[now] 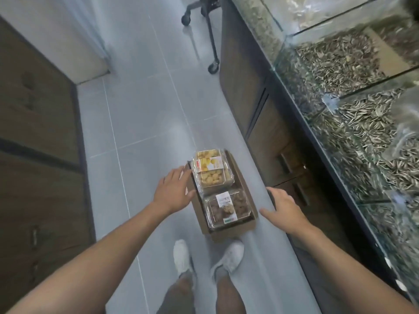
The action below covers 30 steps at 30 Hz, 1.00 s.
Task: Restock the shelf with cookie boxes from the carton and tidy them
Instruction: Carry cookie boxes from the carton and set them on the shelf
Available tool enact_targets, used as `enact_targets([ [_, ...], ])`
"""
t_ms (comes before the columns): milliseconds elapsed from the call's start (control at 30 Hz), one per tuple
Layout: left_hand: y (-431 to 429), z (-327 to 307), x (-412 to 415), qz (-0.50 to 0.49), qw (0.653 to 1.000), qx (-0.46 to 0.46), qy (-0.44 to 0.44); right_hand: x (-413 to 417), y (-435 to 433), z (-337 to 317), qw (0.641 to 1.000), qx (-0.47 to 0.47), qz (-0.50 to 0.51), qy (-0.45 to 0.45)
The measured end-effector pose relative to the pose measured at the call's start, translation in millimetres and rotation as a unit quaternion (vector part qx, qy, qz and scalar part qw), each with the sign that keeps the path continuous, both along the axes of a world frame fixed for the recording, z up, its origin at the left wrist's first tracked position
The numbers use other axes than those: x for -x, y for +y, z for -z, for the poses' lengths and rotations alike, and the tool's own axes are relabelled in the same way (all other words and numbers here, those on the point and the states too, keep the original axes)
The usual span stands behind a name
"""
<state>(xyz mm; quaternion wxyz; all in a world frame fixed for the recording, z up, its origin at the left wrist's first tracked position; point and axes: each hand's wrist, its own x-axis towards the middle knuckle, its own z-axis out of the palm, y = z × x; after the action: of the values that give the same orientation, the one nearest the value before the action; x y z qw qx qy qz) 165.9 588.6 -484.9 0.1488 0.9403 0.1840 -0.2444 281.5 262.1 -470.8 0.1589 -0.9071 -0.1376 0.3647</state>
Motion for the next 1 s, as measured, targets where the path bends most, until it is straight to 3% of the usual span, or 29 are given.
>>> enact_targets([
  [633, 107, 247, -189, 0.018, 0.996, 0.069, 0.052, -13, 49, 272, 0.972, 0.076, 0.177, 0.135],
  [1000, 103, 325, -241, -0.013, 0.984, 0.136, 0.111, -17, 58, 346, 0.962, 0.105, 0.206, 0.149],
])
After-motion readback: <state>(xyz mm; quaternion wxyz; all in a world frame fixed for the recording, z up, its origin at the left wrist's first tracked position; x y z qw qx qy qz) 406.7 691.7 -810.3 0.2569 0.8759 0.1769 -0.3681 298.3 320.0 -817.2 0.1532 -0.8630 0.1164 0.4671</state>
